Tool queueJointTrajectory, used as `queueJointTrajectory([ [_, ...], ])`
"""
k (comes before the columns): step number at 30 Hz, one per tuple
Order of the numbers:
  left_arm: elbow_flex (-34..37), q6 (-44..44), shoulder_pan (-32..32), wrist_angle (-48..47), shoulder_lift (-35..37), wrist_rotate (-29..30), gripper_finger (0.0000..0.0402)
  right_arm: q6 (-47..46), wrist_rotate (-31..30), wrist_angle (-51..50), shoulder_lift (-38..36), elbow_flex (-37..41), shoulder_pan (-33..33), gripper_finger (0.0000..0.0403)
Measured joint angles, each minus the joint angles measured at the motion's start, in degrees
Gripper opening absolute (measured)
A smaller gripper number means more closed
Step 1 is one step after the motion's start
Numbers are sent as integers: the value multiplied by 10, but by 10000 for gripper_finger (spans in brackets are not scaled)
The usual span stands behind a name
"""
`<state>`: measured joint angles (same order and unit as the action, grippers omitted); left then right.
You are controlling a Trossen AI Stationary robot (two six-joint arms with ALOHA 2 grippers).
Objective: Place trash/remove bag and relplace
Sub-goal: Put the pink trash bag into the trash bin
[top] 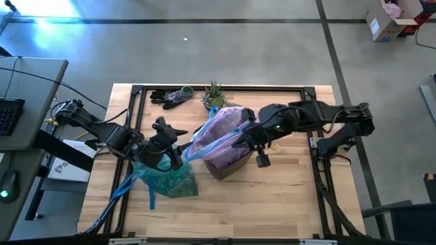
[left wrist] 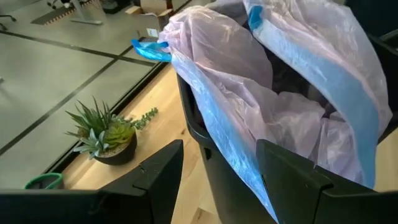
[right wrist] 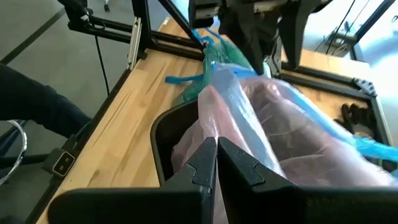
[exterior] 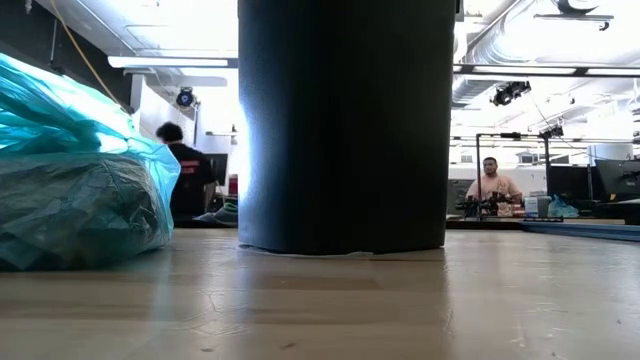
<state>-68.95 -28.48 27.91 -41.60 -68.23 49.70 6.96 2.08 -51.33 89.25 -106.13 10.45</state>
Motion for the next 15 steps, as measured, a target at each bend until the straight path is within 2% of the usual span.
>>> queueJointTrajectory([
  [10, 0, 17, -29, -7, -5, -31, 188, -7, 1, 1, 26, 0, 12, 0],
  [15, 0, 36, -44, -11, -20, -58, 175, -10, -2, 2, 28, 0, 21, 0],
])
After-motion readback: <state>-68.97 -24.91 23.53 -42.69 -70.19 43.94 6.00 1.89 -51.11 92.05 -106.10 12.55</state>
